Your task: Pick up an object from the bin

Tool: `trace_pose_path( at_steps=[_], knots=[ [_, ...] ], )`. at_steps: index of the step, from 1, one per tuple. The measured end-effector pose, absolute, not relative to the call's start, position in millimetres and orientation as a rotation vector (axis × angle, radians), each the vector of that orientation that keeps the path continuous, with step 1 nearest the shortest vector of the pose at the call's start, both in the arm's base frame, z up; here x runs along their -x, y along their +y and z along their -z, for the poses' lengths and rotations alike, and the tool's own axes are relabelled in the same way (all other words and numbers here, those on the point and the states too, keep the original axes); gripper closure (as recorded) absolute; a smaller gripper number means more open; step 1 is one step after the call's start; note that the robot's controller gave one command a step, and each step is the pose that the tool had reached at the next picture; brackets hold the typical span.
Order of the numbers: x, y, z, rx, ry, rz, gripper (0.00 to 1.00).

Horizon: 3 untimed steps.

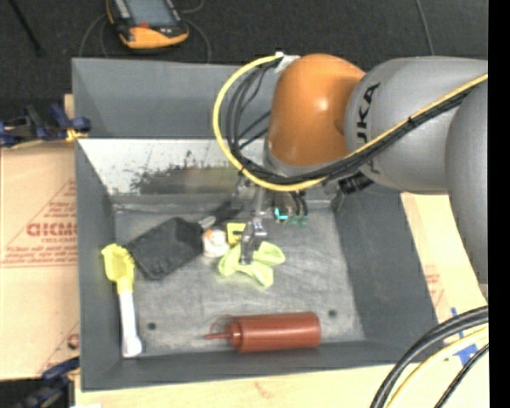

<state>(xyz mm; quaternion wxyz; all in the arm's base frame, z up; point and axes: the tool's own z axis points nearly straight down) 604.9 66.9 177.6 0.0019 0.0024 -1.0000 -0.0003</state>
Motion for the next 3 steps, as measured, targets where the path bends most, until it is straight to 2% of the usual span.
trace_pose_path(
  at_steps=[1,2,3],
  knots=[
    [-606.4,67,-183,-0.006,-3.146,0.002,0.00],
    [-603.2,77,-149,0.107,-3.150,0.002,0.00],
    [-612.9,67,-88,0.038,-3.148,0.001,0.00]
  ],
)
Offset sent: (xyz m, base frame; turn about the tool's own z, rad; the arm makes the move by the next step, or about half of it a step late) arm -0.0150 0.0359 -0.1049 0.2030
